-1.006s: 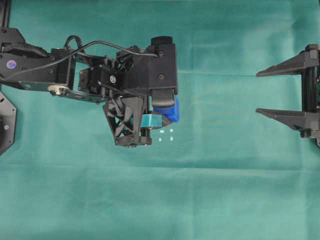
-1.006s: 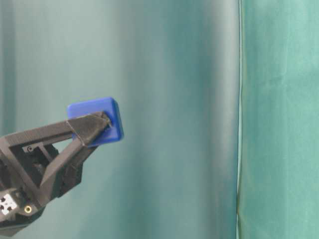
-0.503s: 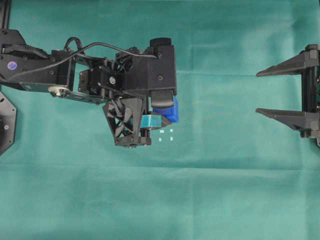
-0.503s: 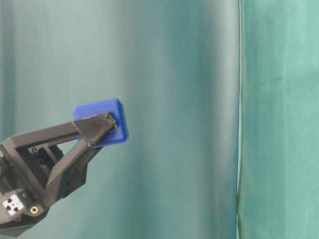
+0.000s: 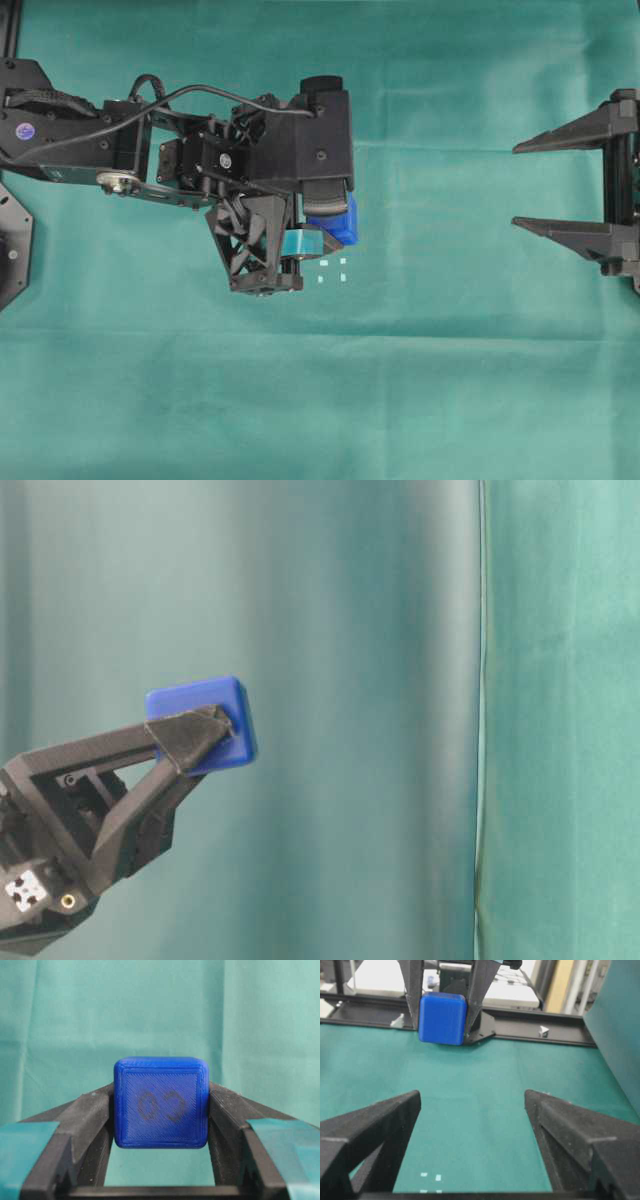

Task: Handover the blue block to the right arm after grasping it with the left arm, then place it in the designated position.
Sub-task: 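Lift the blue cube with the left gripper and raise it toward center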

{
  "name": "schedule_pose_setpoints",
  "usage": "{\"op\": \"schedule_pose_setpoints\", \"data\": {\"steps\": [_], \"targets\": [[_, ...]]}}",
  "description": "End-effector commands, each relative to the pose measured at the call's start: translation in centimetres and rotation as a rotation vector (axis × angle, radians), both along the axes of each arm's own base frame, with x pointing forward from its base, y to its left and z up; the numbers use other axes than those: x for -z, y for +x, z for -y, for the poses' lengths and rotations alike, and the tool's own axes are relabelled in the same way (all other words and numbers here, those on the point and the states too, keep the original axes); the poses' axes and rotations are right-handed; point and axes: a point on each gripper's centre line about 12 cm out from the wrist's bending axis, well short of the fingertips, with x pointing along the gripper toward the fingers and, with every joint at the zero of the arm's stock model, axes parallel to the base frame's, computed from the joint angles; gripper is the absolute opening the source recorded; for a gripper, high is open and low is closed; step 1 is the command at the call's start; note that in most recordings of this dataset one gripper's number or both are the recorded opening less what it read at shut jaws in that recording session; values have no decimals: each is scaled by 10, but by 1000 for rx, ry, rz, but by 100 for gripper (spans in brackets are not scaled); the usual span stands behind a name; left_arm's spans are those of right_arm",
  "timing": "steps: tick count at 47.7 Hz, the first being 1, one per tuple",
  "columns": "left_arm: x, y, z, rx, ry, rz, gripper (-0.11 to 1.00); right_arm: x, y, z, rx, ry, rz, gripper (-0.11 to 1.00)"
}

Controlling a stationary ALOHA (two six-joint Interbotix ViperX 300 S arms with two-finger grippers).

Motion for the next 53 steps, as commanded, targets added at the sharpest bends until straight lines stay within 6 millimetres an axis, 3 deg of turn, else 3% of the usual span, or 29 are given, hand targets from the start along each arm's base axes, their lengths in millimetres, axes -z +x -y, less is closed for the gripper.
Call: {"op": "schedule_pose_setpoints", "data": {"steps": [1, 23, 41, 53], "targets": [[-20, -5, -1, 0, 3, 57, 46, -11, 3, 1, 3, -3, 29, 94], [-21, -4, 0, 3, 4, 84, 46, -12, 3, 0, 1, -6, 30, 94], [-29, -24, -1, 10, 1, 351, 46, -12, 3, 0, 0, -13, 33, 94], [-21, -39, 0, 13, -5, 518, 46, -12, 3, 0, -2, -16, 33, 94]]}}
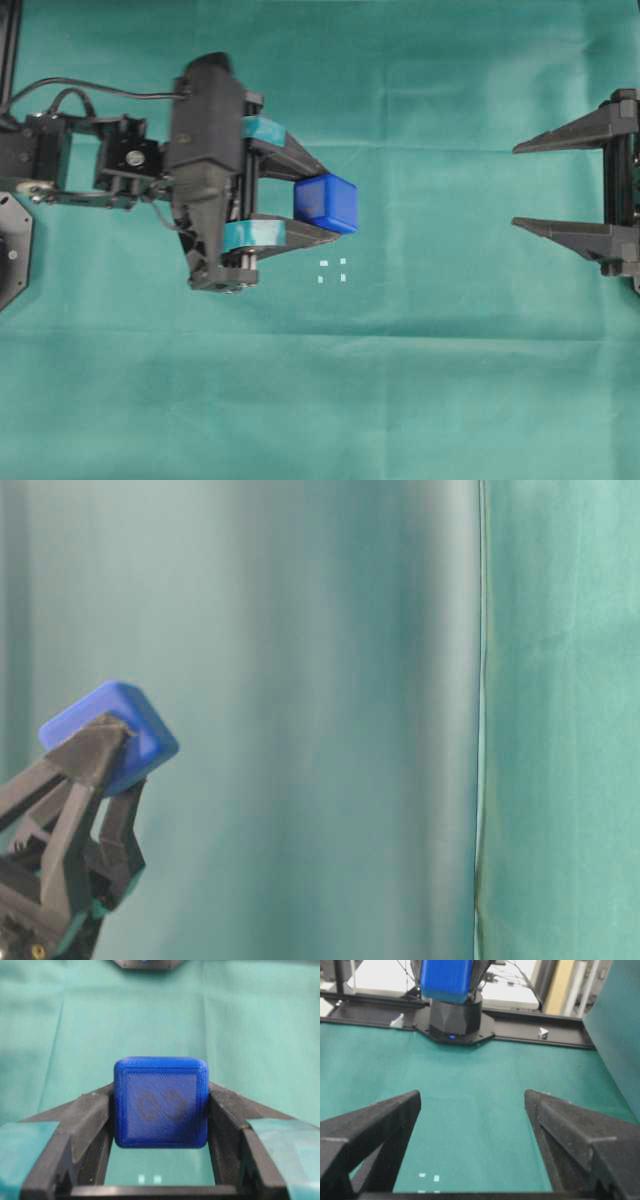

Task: Handover the blue block to the right arm after grasping it with the left arm, then place it in the designated position.
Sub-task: 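Lift the blue cube with the left gripper and raise it toward center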

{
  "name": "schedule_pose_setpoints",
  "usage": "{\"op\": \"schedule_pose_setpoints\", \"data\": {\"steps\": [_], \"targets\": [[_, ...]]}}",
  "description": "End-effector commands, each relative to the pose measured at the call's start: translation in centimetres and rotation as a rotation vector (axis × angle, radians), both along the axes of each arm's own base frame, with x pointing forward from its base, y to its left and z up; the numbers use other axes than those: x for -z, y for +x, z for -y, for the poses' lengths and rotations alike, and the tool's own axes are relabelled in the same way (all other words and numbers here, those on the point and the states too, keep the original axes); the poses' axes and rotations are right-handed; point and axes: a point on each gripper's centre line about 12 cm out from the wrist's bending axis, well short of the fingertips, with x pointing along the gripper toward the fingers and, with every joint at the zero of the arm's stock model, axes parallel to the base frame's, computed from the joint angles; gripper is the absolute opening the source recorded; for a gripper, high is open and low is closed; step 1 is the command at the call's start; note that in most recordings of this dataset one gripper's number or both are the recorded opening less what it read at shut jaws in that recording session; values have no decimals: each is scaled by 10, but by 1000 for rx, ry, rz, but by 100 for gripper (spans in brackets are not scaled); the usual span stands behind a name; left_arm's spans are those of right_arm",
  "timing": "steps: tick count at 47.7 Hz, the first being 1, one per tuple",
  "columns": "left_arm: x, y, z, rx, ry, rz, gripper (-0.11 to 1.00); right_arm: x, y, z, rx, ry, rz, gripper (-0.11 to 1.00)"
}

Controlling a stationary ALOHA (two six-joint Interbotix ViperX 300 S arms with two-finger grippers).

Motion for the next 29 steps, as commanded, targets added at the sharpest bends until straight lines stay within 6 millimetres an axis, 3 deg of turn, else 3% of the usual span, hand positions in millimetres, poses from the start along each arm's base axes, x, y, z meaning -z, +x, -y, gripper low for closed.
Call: {"op": "schedule_pose_setpoints", "data": {"steps": [1, 29], "targets": [[-13, -7, 0, 0, -4, 95, 46, -11, 3, 1, 3, -4, 32, 94], [-6, -10, 0, 3, -5, 222, 46, -12, 3, 1, 2, -5, 40, 94]]}}
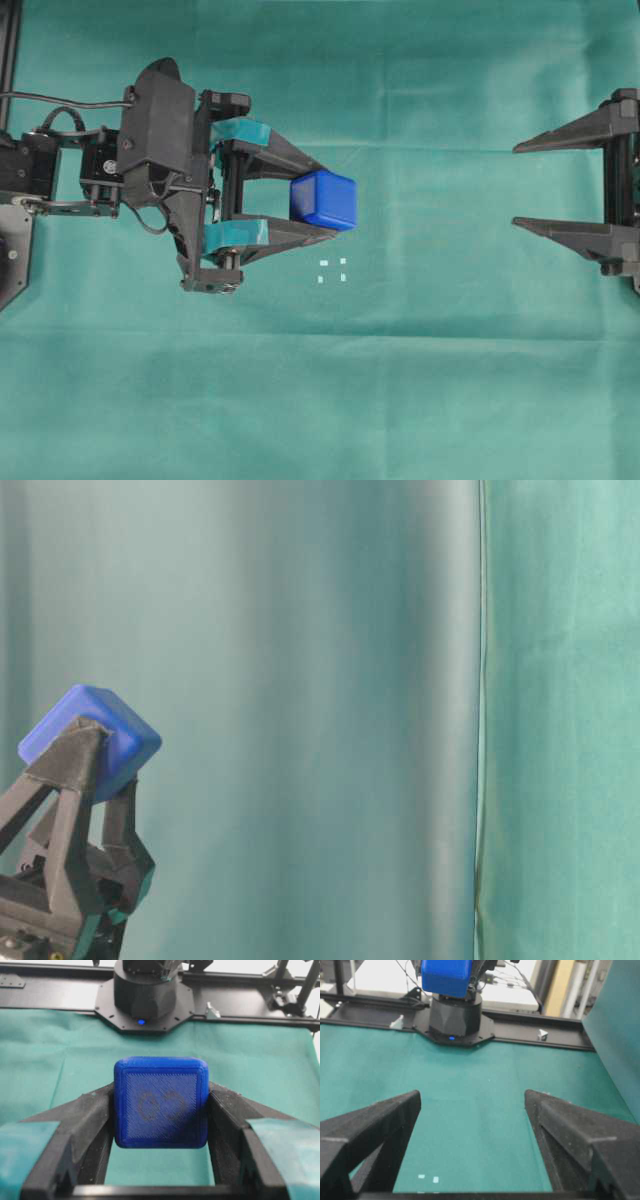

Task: Handover the blue block to the right arm after grasping it with the left arm, then place it in the designated position.
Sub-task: 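Lift the blue cube with the left gripper and raise it toward center, then open the right gripper and move it toward the held cube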

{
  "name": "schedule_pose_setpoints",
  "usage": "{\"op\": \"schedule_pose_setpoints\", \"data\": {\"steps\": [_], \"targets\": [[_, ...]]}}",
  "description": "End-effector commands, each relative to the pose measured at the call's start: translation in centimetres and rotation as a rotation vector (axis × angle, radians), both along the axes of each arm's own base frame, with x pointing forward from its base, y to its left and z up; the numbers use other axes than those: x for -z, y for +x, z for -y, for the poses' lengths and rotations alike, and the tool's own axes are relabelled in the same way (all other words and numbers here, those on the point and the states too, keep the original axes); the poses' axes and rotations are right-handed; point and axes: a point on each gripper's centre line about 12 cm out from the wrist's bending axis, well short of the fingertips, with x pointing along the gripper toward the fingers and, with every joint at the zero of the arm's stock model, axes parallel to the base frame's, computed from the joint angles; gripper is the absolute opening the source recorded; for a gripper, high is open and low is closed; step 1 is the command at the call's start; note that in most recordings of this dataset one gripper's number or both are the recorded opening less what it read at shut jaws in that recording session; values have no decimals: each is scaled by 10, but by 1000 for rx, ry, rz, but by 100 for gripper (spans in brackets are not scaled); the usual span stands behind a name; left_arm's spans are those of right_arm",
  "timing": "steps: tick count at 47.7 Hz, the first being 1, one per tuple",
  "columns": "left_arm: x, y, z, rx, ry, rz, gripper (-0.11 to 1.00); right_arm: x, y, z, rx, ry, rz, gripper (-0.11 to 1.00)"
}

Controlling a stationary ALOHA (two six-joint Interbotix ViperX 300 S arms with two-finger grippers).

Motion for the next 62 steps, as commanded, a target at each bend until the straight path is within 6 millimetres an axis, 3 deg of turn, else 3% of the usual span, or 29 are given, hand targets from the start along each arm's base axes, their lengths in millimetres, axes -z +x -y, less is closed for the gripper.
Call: {"op": "schedule_pose_setpoints", "data": {"steps": [1, 18, 28, 46, 62], "targets": [[-14, -4, -1, -2, -2, 44, 46, -13, 3, 0, 1, -3, 38, 94], [-14, -4, -1, -3, -5, 43, 46, -13, 3, 0, -1, -12, 38, 94], [-14, -4, -1, -3, -5, 43, 46, -15, 3, -2, -15, -122, 37, 94], [-14, -4, -1, -4, -10, 43, 46, -31, 6, -6, -34, -508, 68, 94], [-14, -4, -1, -4, -11, 40, 46, -30, 10, -12, -68, -956, 70, 93]]}}
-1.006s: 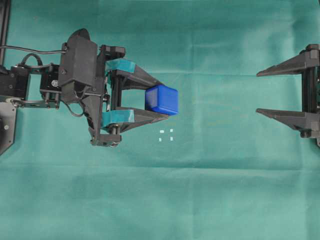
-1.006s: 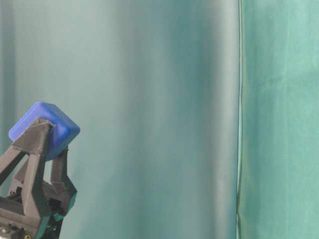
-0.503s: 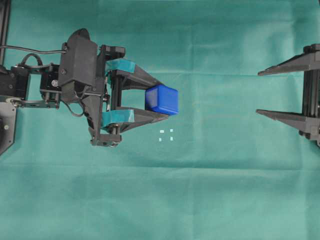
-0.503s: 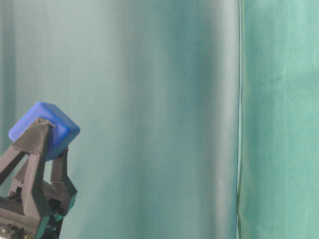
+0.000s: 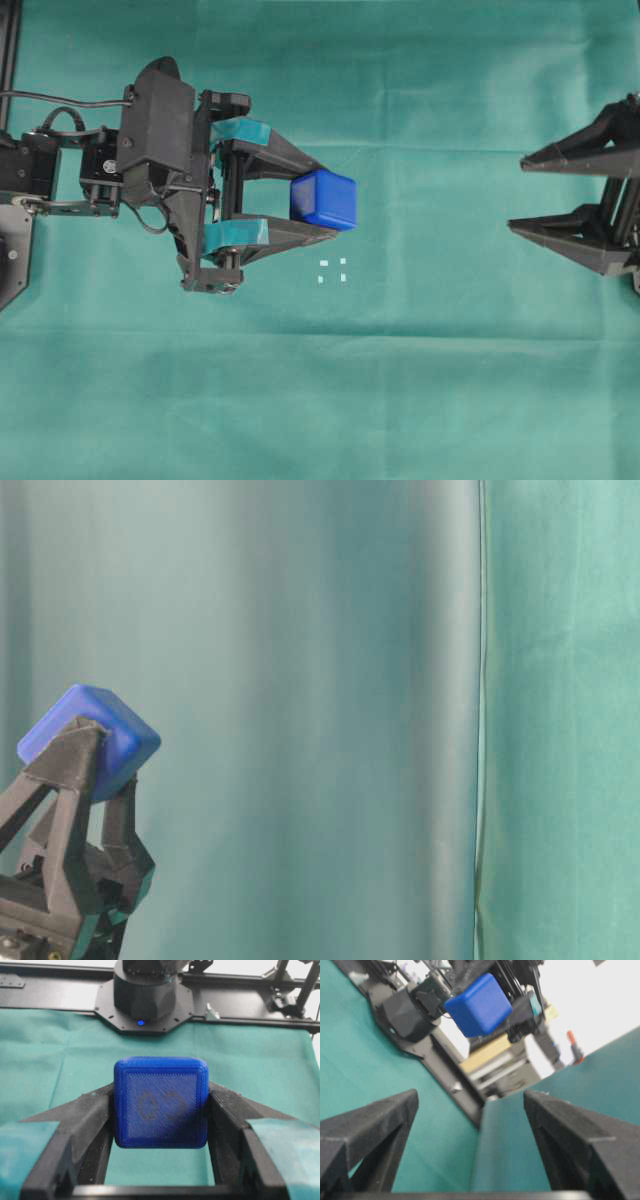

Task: Handover the blue block to the right arm after grasping it with the left arm, then place it in the designated position.
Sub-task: 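Open the right gripper and move it toward the held cube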

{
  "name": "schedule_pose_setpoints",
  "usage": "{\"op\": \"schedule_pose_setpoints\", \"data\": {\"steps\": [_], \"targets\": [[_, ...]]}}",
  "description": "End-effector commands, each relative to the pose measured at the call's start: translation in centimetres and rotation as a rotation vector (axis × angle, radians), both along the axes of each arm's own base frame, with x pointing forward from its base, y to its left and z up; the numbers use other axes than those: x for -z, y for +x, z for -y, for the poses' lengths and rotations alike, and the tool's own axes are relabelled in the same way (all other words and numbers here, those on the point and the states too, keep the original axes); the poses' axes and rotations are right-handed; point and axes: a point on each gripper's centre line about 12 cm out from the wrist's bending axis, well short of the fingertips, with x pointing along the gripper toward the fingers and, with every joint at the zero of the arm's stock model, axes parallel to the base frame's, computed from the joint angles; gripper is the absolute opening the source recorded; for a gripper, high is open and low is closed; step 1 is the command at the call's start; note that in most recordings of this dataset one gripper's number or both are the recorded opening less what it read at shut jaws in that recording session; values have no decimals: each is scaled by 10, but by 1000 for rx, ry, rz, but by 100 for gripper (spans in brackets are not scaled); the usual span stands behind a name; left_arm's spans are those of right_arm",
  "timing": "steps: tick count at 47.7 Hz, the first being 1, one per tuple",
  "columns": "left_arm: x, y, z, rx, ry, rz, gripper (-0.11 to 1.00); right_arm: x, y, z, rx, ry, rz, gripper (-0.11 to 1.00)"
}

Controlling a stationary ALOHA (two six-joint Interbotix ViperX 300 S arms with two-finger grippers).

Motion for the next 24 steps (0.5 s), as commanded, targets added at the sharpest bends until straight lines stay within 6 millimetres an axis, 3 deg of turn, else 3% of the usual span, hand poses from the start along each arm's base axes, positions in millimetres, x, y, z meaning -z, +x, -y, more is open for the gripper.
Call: {"op": "schedule_pose_setpoints", "data": {"steps": [1, 15, 24], "targets": [[-12, -3, -1, -2, -4, 37, 46, -11, 4, -1, -7, -72, 30, 93], [-13, -3, -1, -2, -4, 35, 46, -9, 9, -3, -23, -319, 11, 93], [-12, -4, -1, -2, -4, 32, 46, -13, 12, -5, -31, -354, 17, 93]]}}
